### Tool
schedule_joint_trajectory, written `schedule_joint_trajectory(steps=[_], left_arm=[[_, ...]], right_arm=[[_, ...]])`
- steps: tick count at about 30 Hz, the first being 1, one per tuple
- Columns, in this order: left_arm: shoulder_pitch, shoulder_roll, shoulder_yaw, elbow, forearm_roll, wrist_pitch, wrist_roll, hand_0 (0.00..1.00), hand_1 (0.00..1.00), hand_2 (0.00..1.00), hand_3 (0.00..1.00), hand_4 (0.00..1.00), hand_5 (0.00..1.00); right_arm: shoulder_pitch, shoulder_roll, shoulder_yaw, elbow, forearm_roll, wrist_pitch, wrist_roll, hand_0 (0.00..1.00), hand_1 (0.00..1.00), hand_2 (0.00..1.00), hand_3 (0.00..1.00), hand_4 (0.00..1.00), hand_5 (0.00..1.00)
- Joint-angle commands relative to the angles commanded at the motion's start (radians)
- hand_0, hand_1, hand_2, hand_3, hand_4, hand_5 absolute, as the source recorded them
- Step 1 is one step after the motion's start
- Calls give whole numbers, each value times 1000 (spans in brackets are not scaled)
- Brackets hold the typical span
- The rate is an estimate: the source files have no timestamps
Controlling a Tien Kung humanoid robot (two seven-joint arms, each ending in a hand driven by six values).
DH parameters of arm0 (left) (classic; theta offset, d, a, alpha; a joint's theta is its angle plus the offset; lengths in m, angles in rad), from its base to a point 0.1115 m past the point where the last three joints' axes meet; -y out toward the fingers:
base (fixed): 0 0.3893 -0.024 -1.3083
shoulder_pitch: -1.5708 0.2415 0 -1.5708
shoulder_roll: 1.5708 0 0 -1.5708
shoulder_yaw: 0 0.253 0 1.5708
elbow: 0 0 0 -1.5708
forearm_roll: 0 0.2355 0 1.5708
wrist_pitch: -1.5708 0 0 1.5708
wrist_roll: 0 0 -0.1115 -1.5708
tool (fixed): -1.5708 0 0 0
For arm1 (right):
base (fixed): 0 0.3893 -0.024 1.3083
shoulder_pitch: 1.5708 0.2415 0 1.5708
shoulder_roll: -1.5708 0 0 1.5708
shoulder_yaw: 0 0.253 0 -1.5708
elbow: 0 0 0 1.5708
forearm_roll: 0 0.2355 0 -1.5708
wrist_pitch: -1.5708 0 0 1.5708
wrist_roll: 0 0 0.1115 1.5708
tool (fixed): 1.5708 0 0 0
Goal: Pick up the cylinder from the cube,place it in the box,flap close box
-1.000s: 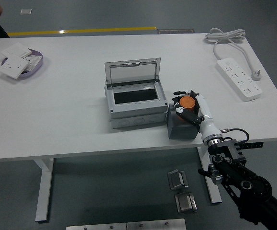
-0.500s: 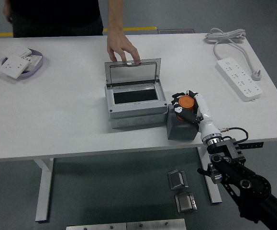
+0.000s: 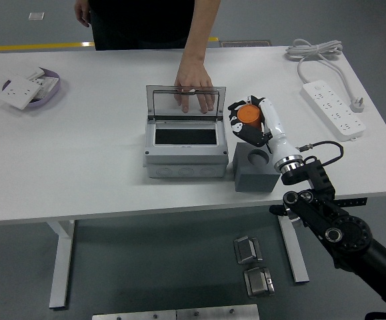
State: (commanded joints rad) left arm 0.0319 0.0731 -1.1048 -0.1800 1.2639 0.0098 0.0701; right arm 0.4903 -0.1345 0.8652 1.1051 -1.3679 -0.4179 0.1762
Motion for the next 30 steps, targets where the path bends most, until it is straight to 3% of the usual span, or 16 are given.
schedule_joint_trajectory(steps=[1, 2, 7, 8, 13, 14, 16, 23, 30], left_arm=[[0, 1, 0, 0, 0, 0, 0, 597, 622, 572, 608, 654, 276], [0, 1, -1, 0, 1, 0, 1, 597, 623, 572, 609, 655, 278], [-3, 6, -1, 0, 2, -2, 2, 597, 623, 572, 609, 655, 278], [-3, 7, -1, 0, 3, -2, 2, 597, 622, 573, 609, 656, 279], [-5, 11, -4, 0, 8, -2, 6, 597, 622, 573, 609, 656, 279], [-5, 12, -4, 0, 9, -2, 7, 597, 622, 573, 609, 663, 293], [-6, 14, -4, 0, 11, -2, 8, 597, 622, 573, 609, 663, 293], [-10, 19, -3, 0, 16, -3, 10, 597, 622, 573, 610, 665, 297], [-15, 23, -1, 0, 20, -4, 10, 597, 622, 573, 611, 668, 301]], right_arm=[[20, 6, -19, -2, -28, 0, -22, 413, 428, 384, 323, 11, 2], [39, 14, -37, -6, -57, 4, -44, 323, 365, 372, 307, 2, 2], [138, 56, -131, -41, -226, 57, -166, 323, 365, 372, 307, 2, 2], [155, 64, -146, -50, -258, 71, -188, 114, 243, 352, 289, 2, 2], [238, 104, -213, -115, -414, 142, -304, 114, 243, 352, 289, 2, 2], [252, 112, -226, -131, -441, 153, -325, 48, 204, 337, 284, 2, 2], [272, 124, -242, -158, -489, 167, -355, 48, 204, 337, 284, 2, 2], [318, 134, -280, -244, -573, 172, -372, 27, 190, 340, 290, 2, 2], [346, 134, -312, -289, -572, 192, -318, 2, 174, 344, 290, 2, 2]])
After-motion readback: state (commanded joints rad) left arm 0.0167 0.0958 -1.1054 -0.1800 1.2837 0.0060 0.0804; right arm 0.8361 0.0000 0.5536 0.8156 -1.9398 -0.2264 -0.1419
